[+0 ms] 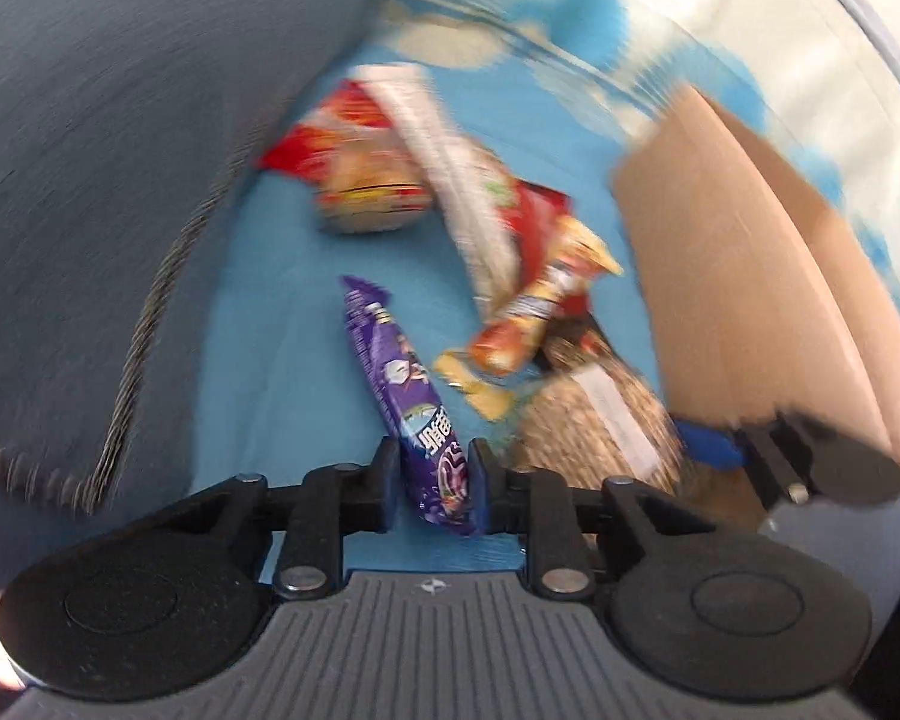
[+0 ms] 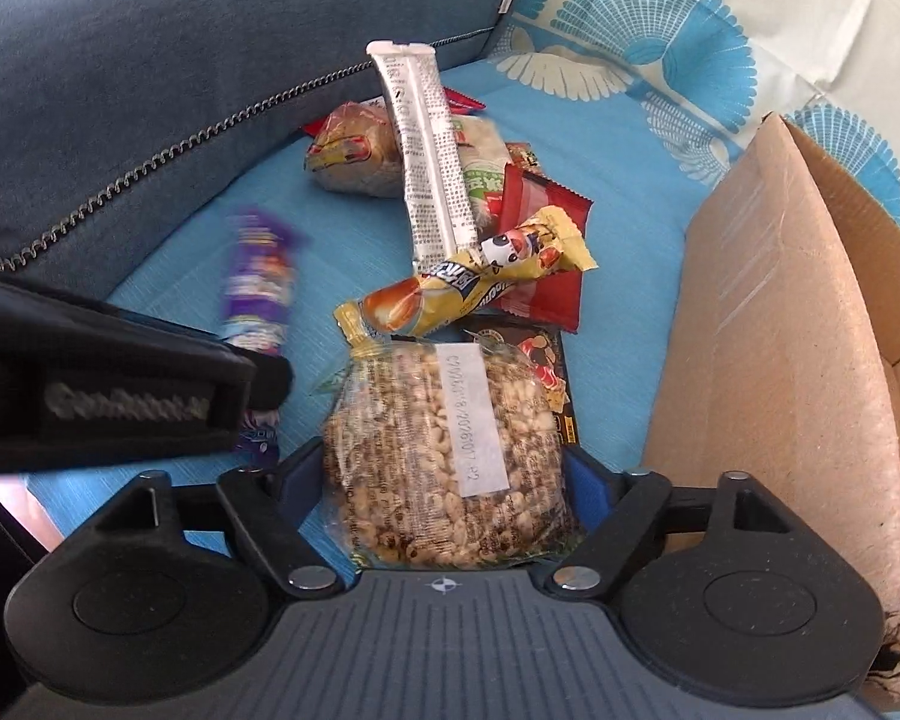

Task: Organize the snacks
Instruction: 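Grasp the purple candy bar with the left tool while the right tool grasps the clear snack bag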

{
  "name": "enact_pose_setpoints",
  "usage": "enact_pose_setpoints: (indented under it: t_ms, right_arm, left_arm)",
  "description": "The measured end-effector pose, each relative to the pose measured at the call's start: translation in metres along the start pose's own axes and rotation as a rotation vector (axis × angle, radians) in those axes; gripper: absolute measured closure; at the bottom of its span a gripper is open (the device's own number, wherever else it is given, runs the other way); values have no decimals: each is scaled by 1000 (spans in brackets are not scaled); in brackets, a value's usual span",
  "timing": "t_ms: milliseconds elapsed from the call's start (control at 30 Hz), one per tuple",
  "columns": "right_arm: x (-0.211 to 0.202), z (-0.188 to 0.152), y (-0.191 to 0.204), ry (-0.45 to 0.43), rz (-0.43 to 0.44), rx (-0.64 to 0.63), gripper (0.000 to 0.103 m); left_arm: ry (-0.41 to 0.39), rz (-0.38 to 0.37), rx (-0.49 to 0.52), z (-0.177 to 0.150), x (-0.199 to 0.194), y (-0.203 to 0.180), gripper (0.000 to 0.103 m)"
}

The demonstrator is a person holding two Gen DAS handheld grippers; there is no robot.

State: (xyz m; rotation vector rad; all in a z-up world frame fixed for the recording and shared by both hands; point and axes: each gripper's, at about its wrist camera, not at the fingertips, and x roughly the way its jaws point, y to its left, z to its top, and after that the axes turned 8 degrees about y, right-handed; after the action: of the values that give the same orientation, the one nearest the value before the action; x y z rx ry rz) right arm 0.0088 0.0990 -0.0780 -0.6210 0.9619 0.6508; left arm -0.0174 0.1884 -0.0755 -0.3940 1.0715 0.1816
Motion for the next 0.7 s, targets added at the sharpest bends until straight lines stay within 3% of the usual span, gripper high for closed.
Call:
enact_pose_setpoints:
  t_ms: [100, 233, 333, 400, 533, 700]
  right_arm:
    - [-1, 0, -2, -2, 19, 20, 22]
    - [-12, -1, 0, -32, 31, 26, 22]
    - [-12, -2, 0, -20, 43, 30, 22]
    - [-9, -3, -3, 0, 47, 48, 21]
    - [-7, -2, -6, 13, 72, 89, 21]
    - [-6, -2, -6, 14, 71, 87, 21]
  left_arm:
    - [11, 33, 207, 15, -7, -14, 78]
    - [31, 44, 259, 28, -13, -12, 77]
    - [73, 48, 206, 21, 0, -5, 77]
    - [51, 91, 194, 18, 2, -7, 77]
    - [56, 6, -19, 9, 17, 8, 75]
    - [-14, 91, 19, 10, 15, -5, 75]
